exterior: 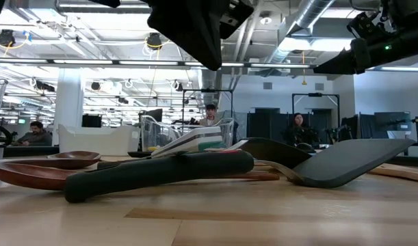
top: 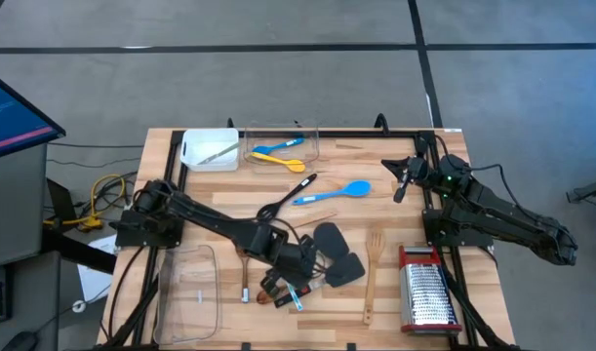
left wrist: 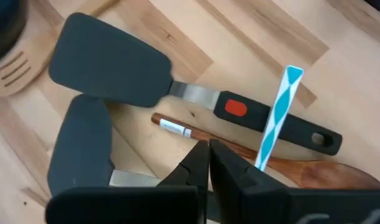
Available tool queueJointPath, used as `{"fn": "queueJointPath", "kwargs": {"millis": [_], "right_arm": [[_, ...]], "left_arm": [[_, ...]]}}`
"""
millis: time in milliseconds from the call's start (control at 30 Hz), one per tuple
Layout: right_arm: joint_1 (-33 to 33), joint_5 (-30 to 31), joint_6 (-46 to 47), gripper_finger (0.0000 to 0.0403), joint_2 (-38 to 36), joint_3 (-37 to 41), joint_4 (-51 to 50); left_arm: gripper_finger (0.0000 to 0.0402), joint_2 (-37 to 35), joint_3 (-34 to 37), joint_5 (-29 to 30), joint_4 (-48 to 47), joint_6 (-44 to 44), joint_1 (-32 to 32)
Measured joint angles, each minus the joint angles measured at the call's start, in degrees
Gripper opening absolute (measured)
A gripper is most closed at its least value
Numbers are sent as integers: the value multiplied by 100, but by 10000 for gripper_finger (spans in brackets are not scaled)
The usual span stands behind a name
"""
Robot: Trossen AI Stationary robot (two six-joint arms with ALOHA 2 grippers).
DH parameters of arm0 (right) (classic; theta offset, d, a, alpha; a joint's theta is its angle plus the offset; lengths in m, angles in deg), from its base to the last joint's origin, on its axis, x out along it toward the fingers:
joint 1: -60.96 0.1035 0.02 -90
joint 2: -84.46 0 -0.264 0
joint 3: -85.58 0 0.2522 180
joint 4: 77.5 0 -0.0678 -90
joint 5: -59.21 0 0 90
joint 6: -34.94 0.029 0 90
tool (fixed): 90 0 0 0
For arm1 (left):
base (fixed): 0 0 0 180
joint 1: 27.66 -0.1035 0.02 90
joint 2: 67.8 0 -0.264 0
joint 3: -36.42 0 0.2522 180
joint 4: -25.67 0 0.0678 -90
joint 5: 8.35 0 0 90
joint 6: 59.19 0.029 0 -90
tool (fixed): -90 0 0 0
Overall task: Pick & Place Kitchen Items
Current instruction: Put the white blue table knife into the white bin
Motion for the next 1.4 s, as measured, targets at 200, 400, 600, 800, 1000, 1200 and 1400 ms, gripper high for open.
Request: {"fn": "queueJointPath", "kwargs": {"millis": [200, 400, 600, 800, 1000, 1200, 1400], "right_arm": [[0, -2, 11, 1, -2, 0, 0], [0, -2, 13, 1, 0, 0, -2], [0, -2, 11, 1, 0, 0, -2], [0, -2, 13, 1, -1, 0, -2], [0, -2, 62, 1, 0, 0, -2], [-1, -6, 35, 1, -1, 0, -3], [-1, -24, 15, 1, 0, 0, -4]], "left_arm": [[4, 0, 0, -110, 3, -431, 20], [3, 0, 0, -113, -138, -650, 61], [2, 5, 420, -123, -126, -645, 197], [3, -17, 774, -235, 144, -653, 250], [6, -52, 776, -211, 285, -649, 141], [30, -37, 830, -213, 352, -627, 99], [74, -35, 1214, -211, 435, -348, 118]]}}
